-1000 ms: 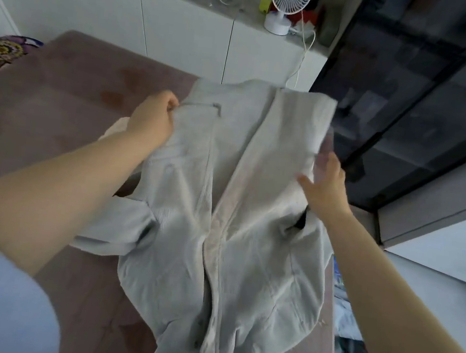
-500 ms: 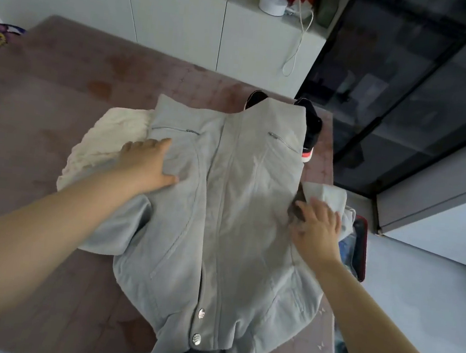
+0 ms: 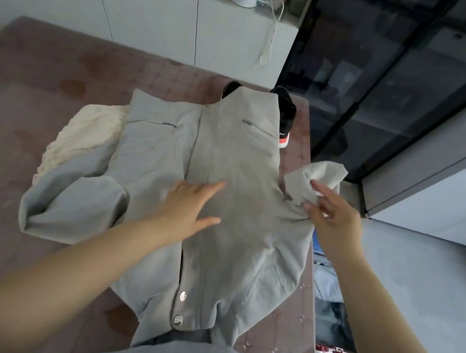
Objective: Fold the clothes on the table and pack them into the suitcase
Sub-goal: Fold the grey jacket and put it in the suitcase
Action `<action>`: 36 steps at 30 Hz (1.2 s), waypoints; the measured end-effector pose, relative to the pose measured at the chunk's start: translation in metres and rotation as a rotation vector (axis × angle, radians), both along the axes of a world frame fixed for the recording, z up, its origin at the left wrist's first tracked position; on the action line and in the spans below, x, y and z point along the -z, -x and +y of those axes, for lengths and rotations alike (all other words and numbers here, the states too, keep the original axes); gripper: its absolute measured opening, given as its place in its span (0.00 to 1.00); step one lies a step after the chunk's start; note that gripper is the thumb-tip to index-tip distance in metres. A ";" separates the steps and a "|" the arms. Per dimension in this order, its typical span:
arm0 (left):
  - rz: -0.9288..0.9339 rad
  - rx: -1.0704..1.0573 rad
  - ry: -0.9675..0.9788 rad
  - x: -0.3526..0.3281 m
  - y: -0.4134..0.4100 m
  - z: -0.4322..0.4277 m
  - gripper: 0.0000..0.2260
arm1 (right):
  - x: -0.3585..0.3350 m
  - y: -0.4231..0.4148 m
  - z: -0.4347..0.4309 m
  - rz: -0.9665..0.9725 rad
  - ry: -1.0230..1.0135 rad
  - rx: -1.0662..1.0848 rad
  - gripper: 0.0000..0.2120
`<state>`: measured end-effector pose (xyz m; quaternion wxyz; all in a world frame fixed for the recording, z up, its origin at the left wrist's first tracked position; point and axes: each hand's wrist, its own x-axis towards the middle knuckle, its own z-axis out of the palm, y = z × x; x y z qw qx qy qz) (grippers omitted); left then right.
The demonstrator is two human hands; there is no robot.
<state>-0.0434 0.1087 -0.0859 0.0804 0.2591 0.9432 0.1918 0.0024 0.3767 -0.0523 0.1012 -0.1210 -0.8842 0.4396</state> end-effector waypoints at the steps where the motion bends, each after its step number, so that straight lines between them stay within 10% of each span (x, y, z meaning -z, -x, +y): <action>1: 0.056 -0.032 -0.120 -0.006 0.003 0.005 0.33 | 0.003 -0.013 -0.003 0.006 -0.039 -0.036 0.17; 12: -0.444 -0.092 -0.421 -0.008 -0.009 0.121 0.25 | 0.036 -0.091 -0.015 -0.064 0.081 0.035 0.18; 21: -0.122 0.137 -0.008 0.014 -0.037 0.136 0.18 | 0.029 -0.073 0.063 -0.118 0.045 0.235 0.05; 25: -0.036 0.144 0.095 0.026 -0.045 0.126 0.27 | 0.075 -0.054 0.070 -0.517 0.106 0.157 0.26; 30: 0.125 0.030 -0.043 0.042 -0.066 0.113 0.37 | 0.088 -0.067 0.077 -0.545 0.188 -0.084 0.22; 33: -0.013 -0.004 0.051 0.050 -0.073 0.107 0.38 | 0.081 -0.071 0.102 -0.604 -0.001 -0.221 0.27; 36: -0.141 0.077 0.240 0.055 -0.083 0.107 0.44 | 0.067 -0.058 0.116 -0.547 -0.196 -0.266 0.12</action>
